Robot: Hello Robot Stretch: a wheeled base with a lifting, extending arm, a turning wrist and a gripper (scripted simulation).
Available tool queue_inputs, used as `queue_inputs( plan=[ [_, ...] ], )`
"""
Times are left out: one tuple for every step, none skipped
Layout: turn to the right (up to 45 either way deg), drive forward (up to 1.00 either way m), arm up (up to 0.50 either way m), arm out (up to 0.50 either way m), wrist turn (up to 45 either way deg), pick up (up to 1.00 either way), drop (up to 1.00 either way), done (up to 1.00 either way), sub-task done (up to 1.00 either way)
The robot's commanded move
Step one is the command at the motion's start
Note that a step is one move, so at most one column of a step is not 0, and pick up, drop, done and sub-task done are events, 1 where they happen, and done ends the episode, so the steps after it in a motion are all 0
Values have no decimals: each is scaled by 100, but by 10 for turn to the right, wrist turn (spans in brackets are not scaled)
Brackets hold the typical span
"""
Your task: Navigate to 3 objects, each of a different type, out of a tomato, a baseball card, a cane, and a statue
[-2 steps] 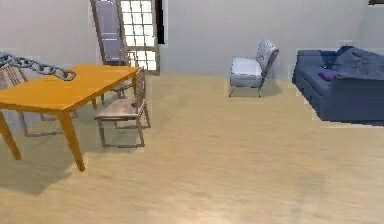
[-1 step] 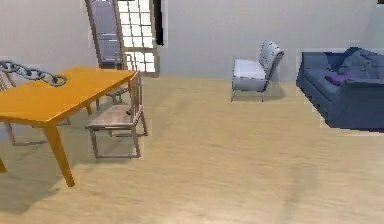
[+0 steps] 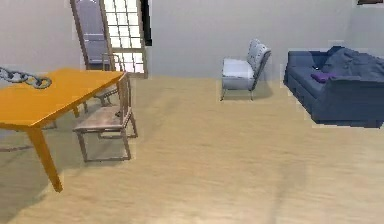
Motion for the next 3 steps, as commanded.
queue_inputs(
  plan=[
    [0,100,0,0,0,0,0,0,0],
    [0,100,0,0,0,0,0,0,0],
    [0,40,0,0,0,0,0,0,0]
  ],
)
